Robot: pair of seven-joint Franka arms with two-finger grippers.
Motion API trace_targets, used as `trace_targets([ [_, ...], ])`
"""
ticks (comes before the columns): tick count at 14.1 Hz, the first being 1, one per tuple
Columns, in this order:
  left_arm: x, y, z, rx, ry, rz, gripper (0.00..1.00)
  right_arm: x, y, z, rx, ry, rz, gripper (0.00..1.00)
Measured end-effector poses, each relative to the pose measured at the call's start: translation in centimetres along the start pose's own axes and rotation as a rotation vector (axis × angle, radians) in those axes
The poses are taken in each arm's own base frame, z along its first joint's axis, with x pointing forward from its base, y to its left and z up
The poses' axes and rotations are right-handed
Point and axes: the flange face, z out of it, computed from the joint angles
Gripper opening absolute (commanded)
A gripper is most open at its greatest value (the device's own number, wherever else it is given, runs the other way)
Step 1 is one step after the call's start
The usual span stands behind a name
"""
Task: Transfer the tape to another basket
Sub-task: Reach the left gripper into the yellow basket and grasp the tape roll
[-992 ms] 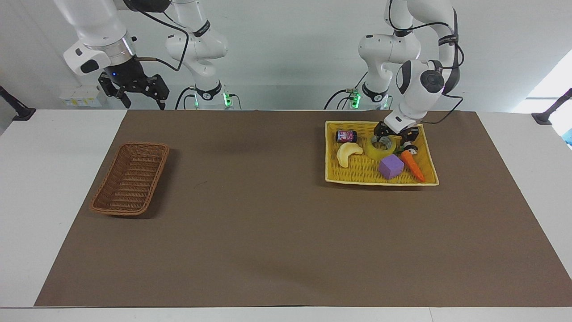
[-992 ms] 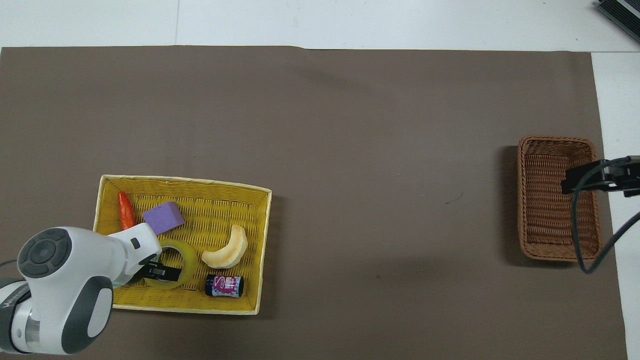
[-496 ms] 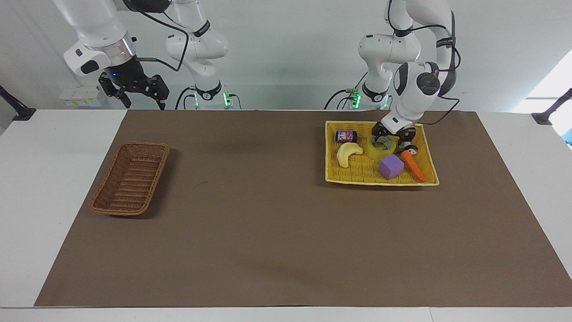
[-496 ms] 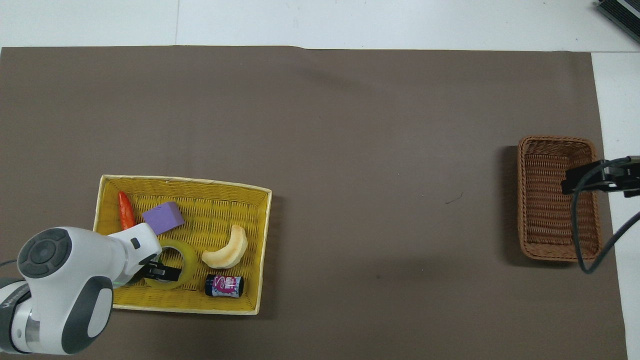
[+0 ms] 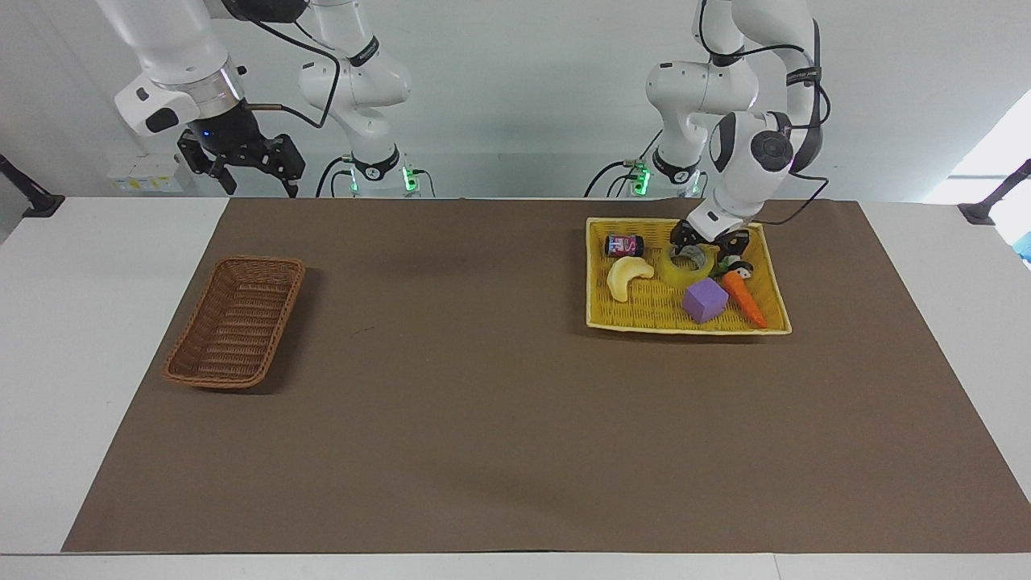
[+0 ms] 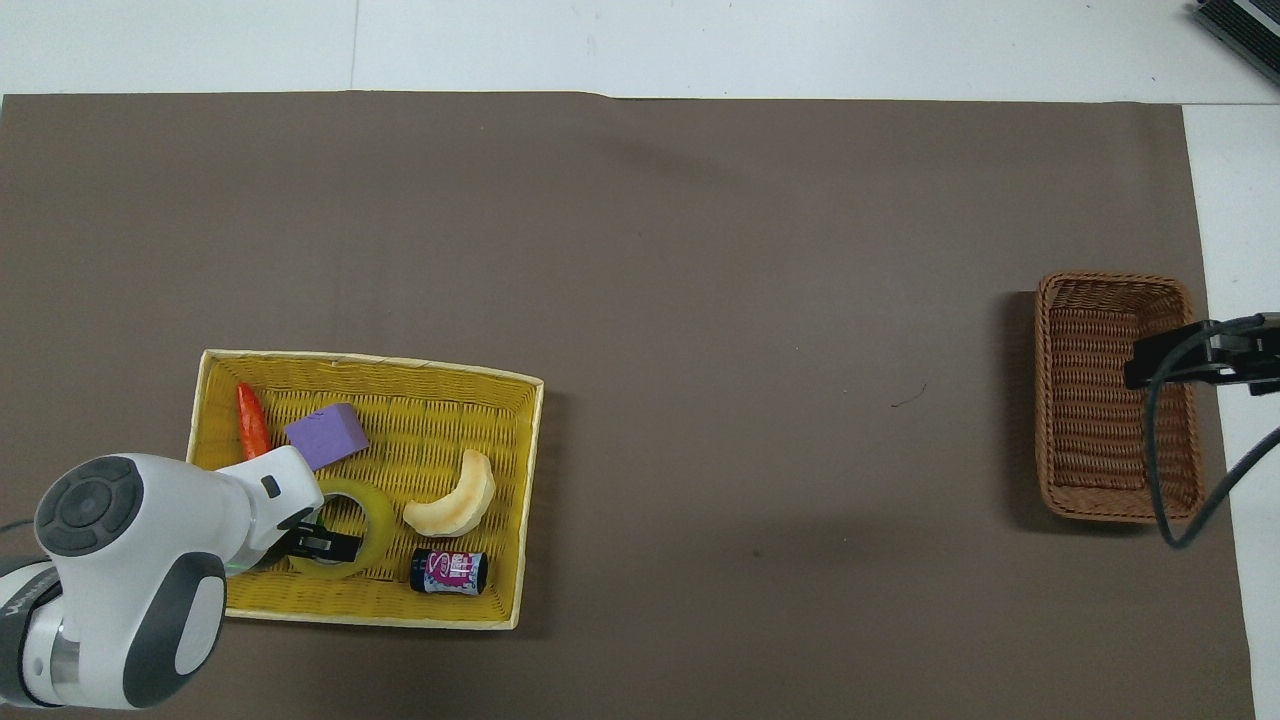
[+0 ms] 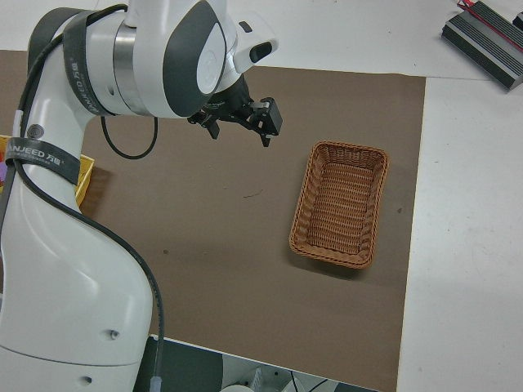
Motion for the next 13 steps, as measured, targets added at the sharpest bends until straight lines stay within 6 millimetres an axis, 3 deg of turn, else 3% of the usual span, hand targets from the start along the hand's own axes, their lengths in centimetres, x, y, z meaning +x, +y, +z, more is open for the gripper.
trace_targets([
  [8, 0.6, 0.2, -0.9, -0.001, -0.006, 0.004, 0.0, 0.0, 0.0, 0.0, 0.0, 0.0, 0.0, 1.0],
  [10, 1.3, 0.2, -3.2, -0.004, -0.038, 0.005, 0.0, 0.0, 0.0, 0.1, 0.0, -0.001, 0.0, 1.0],
  [13, 2.6, 0.0, -9.2, -0.01, -0.06, 0.003, 0.0, 0.0, 0.0, 0.1, 0.0, -0.003, 0.0, 1.0],
])
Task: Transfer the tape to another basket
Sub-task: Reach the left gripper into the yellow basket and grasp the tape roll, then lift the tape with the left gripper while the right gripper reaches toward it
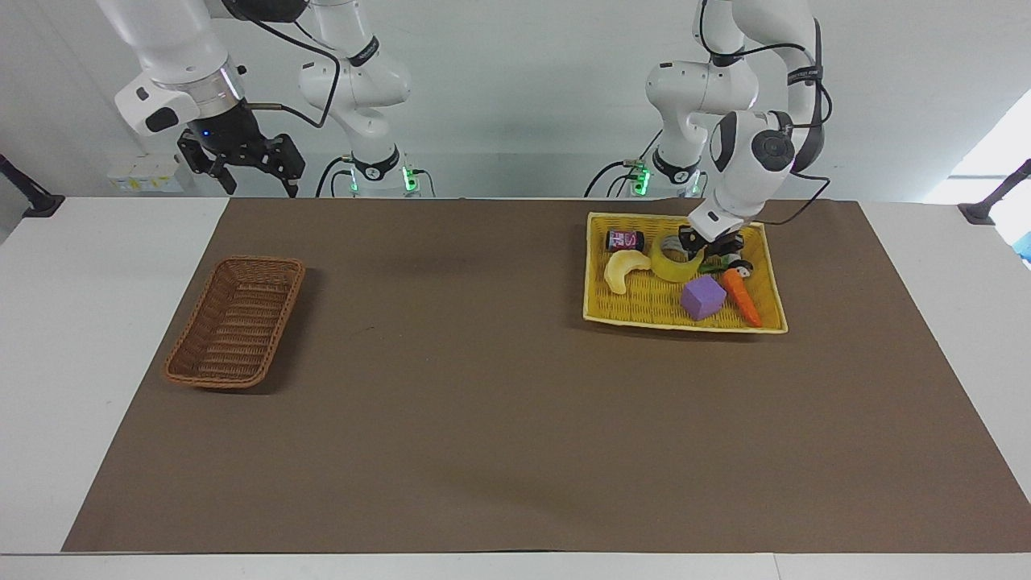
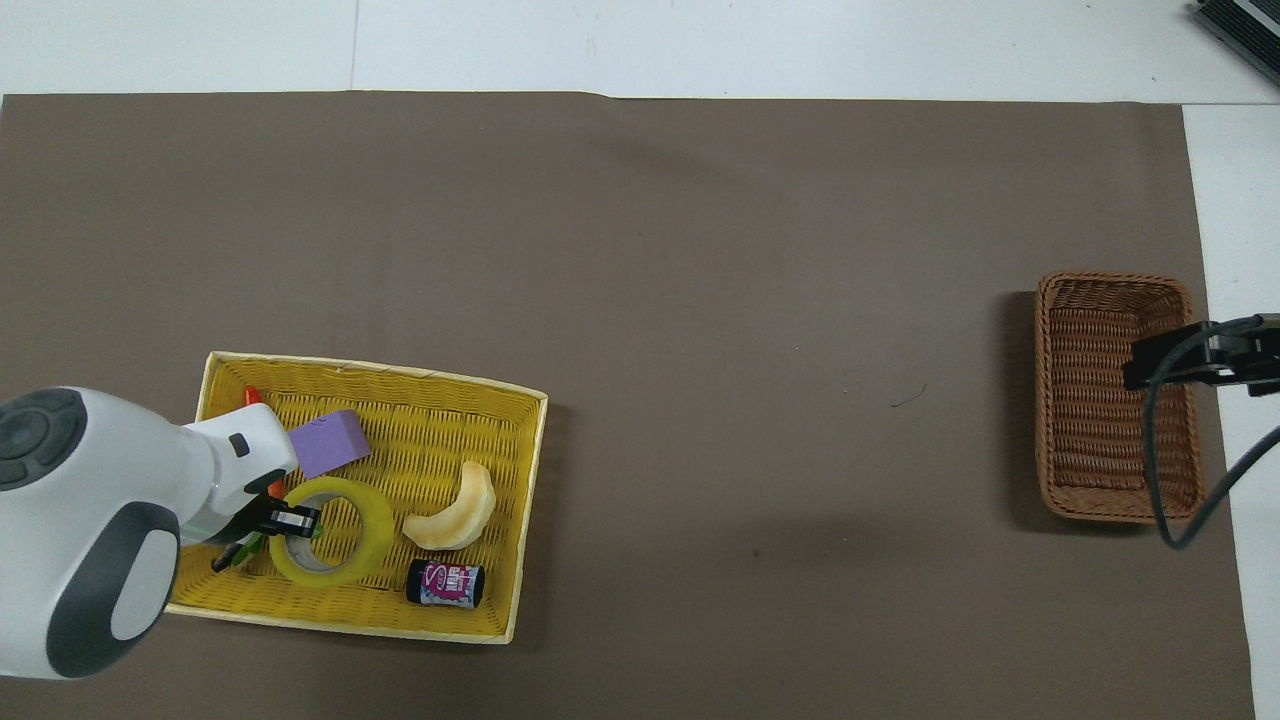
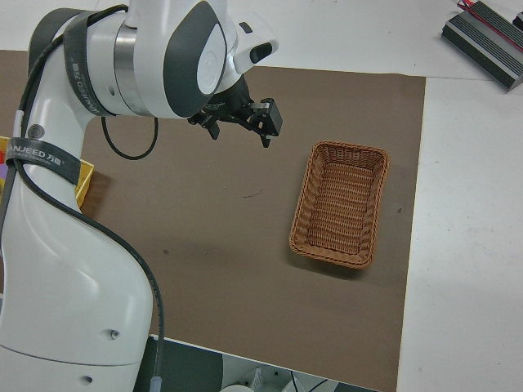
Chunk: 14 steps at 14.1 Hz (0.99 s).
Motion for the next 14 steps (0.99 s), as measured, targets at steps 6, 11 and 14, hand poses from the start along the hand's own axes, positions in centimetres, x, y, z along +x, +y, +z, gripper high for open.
trace_targets([
  [6, 0.4, -0.6, -10.7, -0.002, 0.061, -0.022, 0.0, 0.0, 0.0, 0.1, 0.009, -0.003, 0.0, 1.0],
  [11, -0.4, -1.2, -16.3, -0.006, 0.108, -0.073, 0.0, 0.1, -3.7, -0.8, 0.318, 0.019, -0.032, 1.0],
  [14, 0.0, 2.5, -16.5, -0.076, 0.109, -0.112, 0.0, -0.4, -8.7, -1.1, 0.456, 0.007, -0.106, 1.0],
])
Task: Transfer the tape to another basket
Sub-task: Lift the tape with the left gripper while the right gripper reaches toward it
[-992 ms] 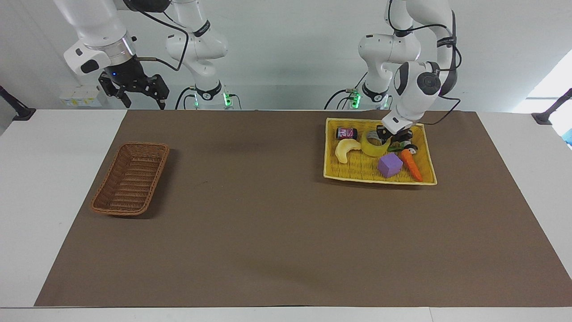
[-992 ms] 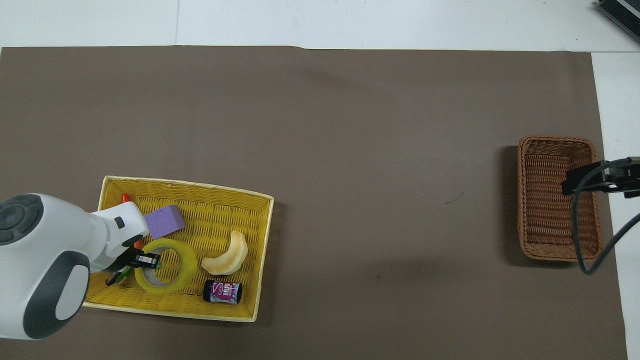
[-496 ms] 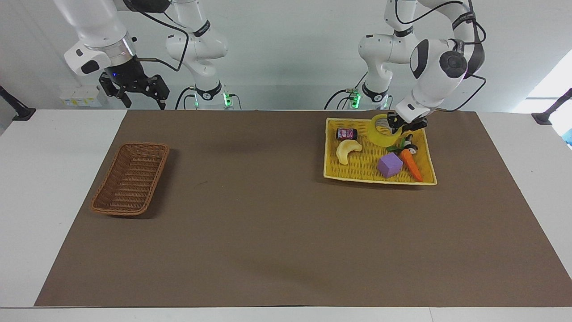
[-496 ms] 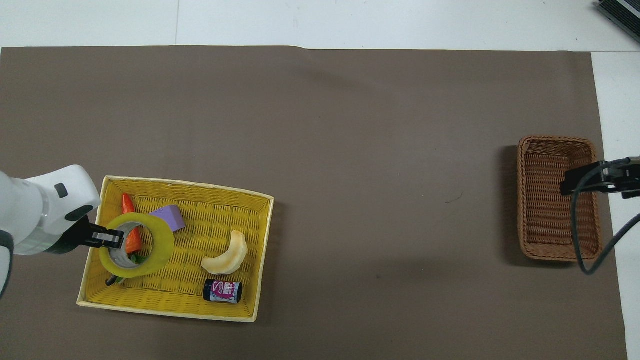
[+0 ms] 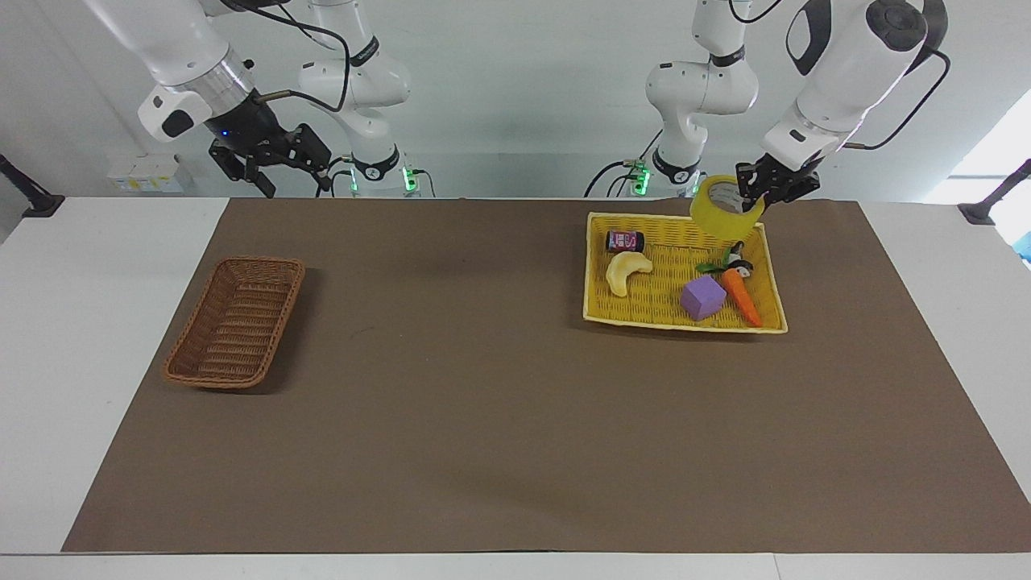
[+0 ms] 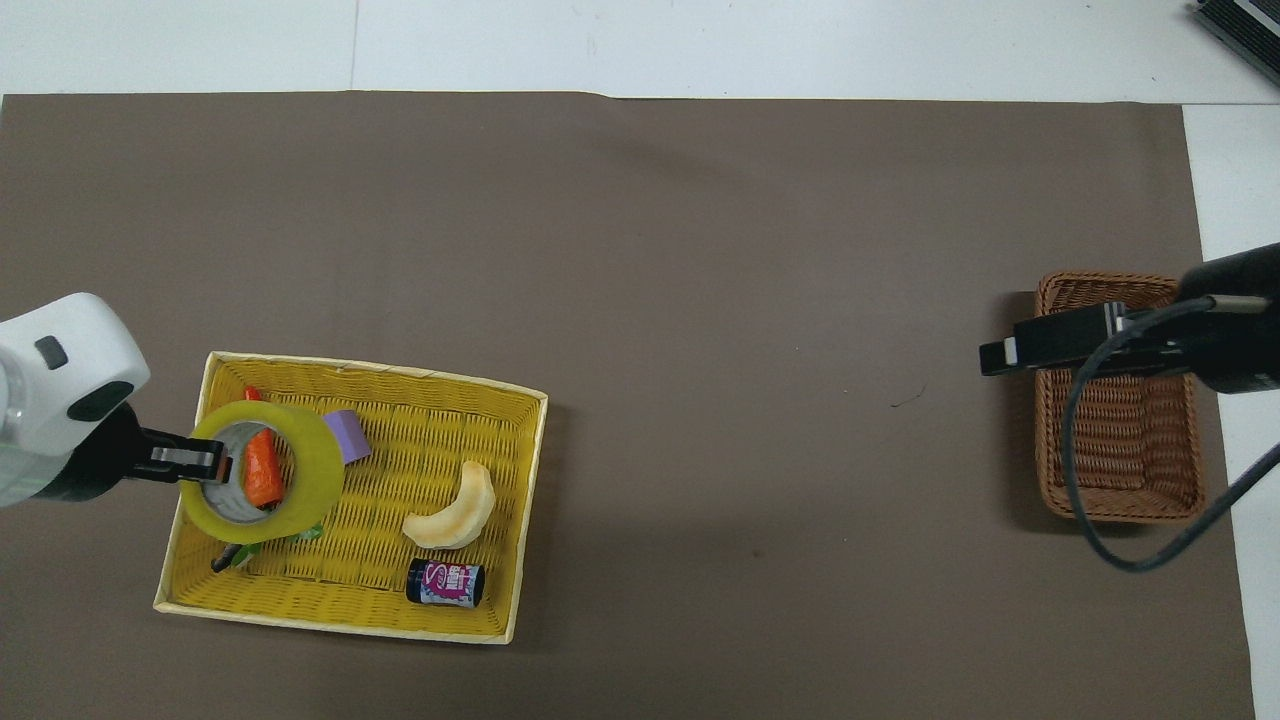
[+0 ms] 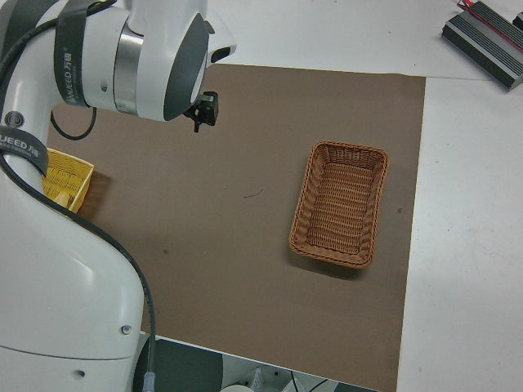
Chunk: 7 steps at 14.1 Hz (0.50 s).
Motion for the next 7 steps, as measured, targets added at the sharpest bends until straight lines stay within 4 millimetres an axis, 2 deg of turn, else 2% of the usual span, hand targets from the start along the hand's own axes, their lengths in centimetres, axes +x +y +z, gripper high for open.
trace_targets([
  [3, -0.4, 4.6, 0.4, -0.138, -0.024, -0.032, 0.0, -0.5, -3.7, 2.4, 0.078, -0.051, -0.036, 1.0],
  [5, -0.4, 6.5, 0.2, -0.234, -0.026, -0.044, 0.0, -0.5, -4.9, 3.6, 0.15, -0.06, 0.005, 1.0],
  [7, -0.5, 9.3, -0.1, -0.327, -0.013, -0.036, 0.0, -0.3, -5.9, 4.9, 0.236, -0.072, 0.043, 1.0],
])
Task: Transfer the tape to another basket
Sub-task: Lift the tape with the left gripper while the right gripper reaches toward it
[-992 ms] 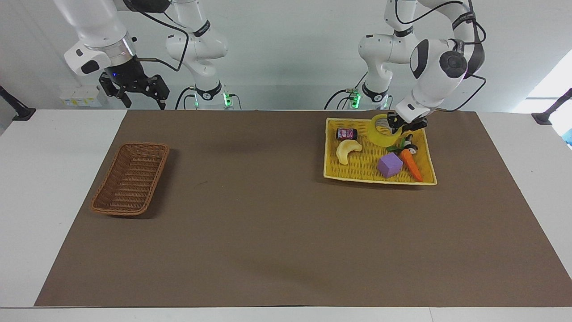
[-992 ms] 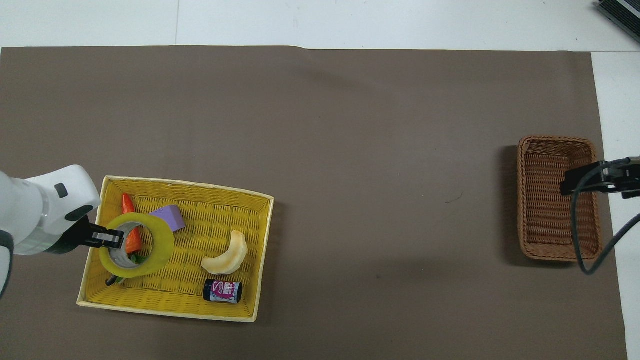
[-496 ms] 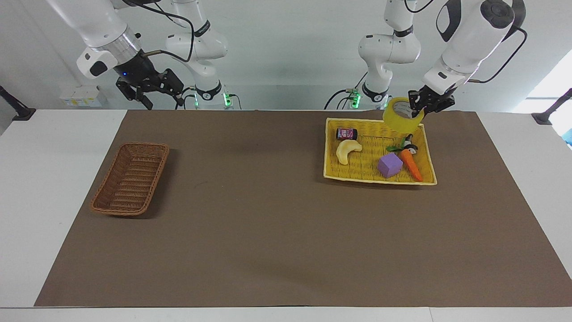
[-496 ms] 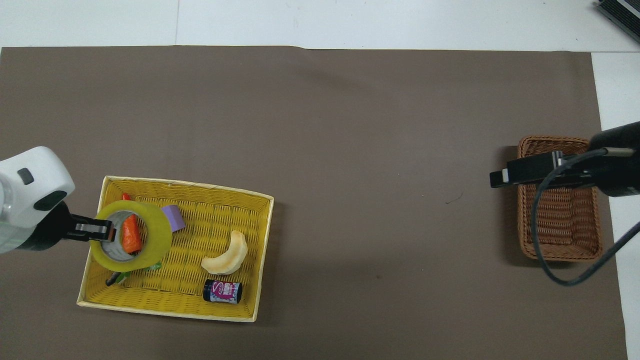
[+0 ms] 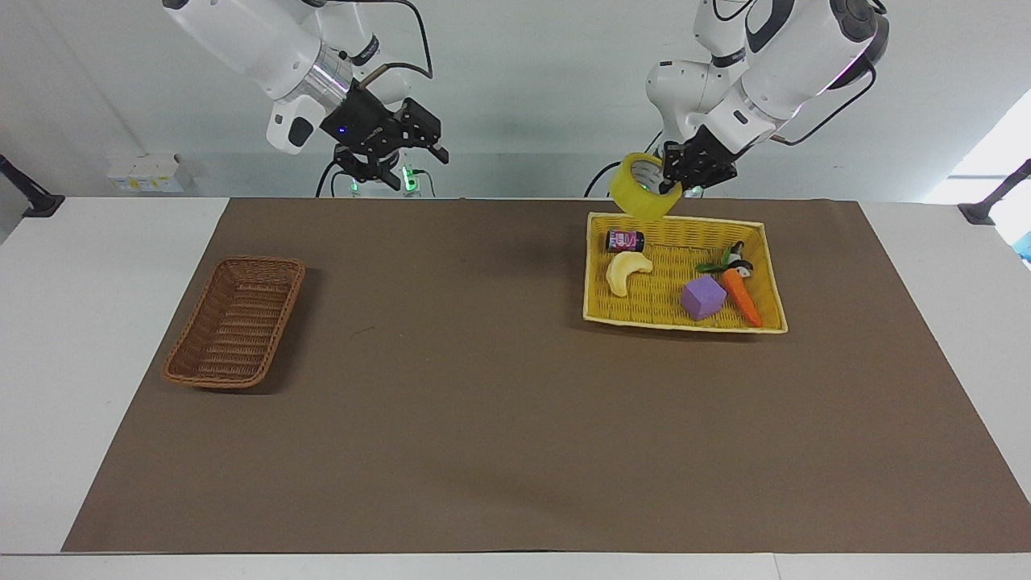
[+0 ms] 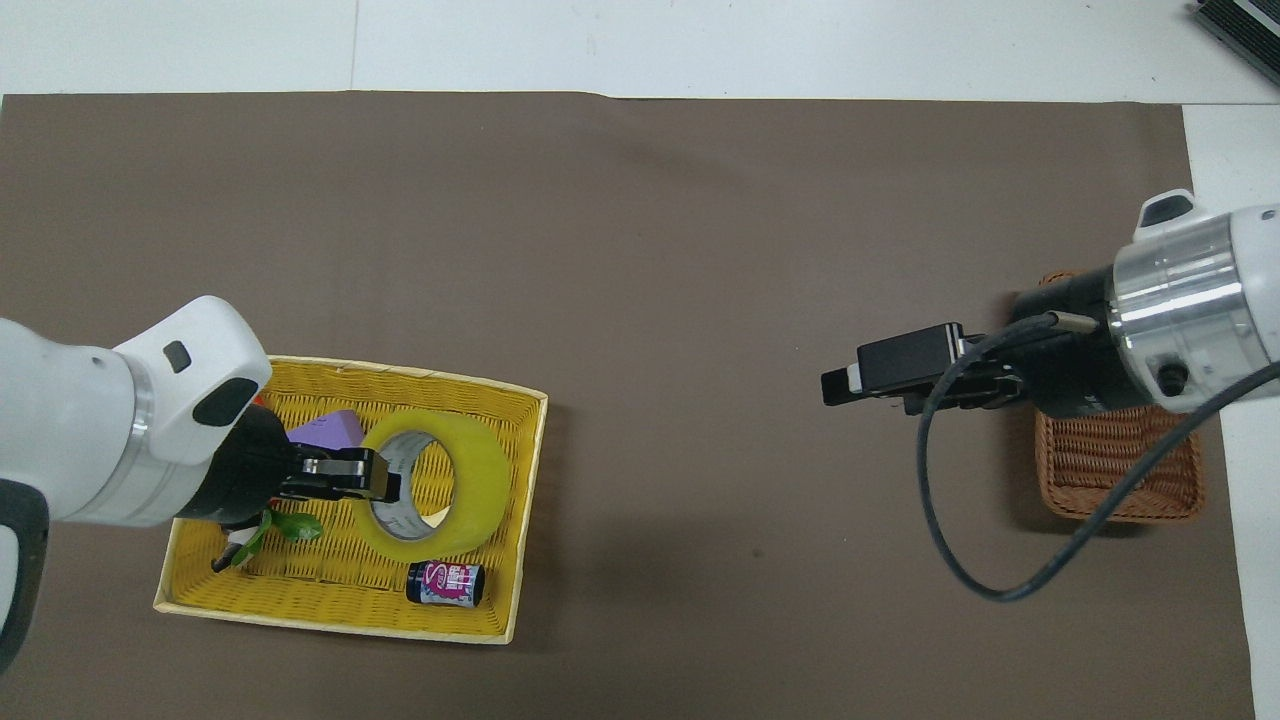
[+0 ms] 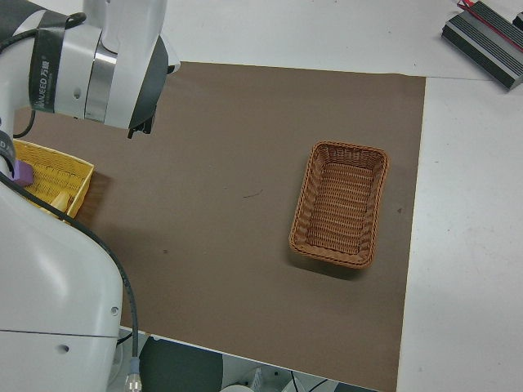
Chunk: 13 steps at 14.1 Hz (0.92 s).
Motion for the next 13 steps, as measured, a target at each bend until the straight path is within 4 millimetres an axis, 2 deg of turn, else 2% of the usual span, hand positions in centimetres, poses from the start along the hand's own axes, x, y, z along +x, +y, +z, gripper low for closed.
trace_targets([
  [3, -0.5, 5.4, 1.6, -0.132, 0.02, -0.011, 0.0, 0.0, -2.8, 4.1, 0.148, 0.001, 0.09, 1.0],
  [6, 0.0, 9.4, 3.6, -0.203, 0.061, -0.081, 0.0, -1.4, -5.1, 8.0, 0.209, 0.008, 0.162, 1.0],
  [8, 0.1, 11.3, 4.6, -0.238, 0.069, -0.114, 0.0, -2.2, -5.1, 8.6, 0.215, -0.006, 0.178, 1.0],
  [10, 0.2, 12.8, 4.6, -0.27, 0.097, -0.142, 0.0, -2.8, -4.7, 8.5, 0.216, -0.014, 0.176, 1.0],
  [13, -0.1, 13.9, 4.7, -0.281, 0.106, -0.151, 0.0, -3.0, -3.6, 8.2, 0.21, -0.043, 0.131, 1.0],
])
